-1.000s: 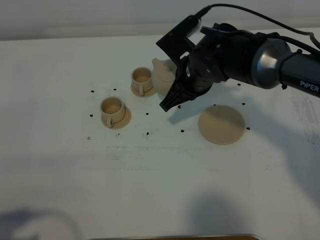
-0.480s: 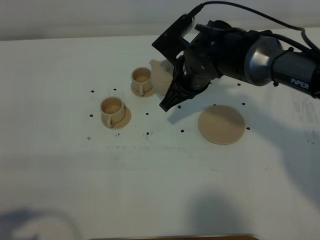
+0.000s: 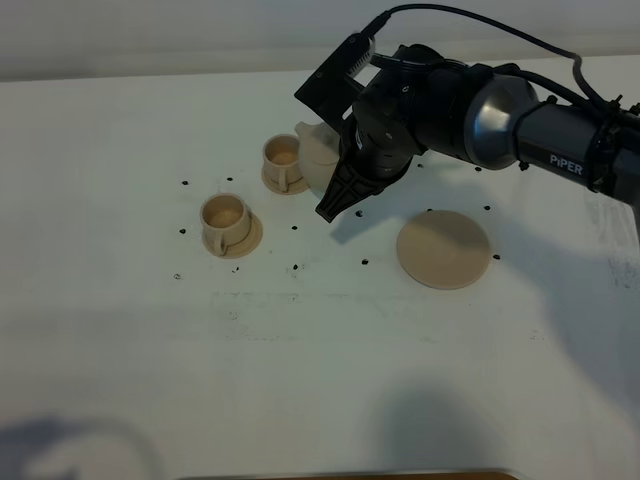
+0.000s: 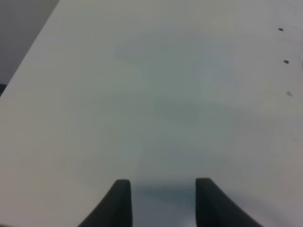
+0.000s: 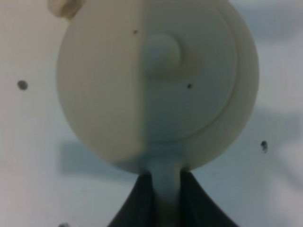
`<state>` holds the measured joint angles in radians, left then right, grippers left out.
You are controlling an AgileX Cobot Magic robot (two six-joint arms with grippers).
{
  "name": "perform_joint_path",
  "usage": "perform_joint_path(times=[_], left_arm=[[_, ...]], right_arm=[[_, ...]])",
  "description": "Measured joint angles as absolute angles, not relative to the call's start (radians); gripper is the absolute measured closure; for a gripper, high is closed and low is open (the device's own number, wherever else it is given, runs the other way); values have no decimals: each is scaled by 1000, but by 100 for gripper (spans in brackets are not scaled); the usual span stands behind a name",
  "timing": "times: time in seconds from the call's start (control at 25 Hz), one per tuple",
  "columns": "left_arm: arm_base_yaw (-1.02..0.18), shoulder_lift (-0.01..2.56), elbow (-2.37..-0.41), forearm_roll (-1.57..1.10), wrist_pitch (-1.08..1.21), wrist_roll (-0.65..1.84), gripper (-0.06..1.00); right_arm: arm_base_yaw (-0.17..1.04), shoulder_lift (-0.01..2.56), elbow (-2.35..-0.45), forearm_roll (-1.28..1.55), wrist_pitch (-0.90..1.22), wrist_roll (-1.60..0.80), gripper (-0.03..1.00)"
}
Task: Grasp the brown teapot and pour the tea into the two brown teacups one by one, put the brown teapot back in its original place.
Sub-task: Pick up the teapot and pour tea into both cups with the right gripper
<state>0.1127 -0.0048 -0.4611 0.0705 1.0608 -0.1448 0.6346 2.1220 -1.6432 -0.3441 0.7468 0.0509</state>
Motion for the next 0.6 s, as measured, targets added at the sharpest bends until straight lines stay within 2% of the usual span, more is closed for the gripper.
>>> perform_joint_path(times=[0.6], left_arm=[[113, -5, -461, 71, 1061, -145, 63]], right_arm=[[637, 2149, -1646, -476, 752, 44, 86]])
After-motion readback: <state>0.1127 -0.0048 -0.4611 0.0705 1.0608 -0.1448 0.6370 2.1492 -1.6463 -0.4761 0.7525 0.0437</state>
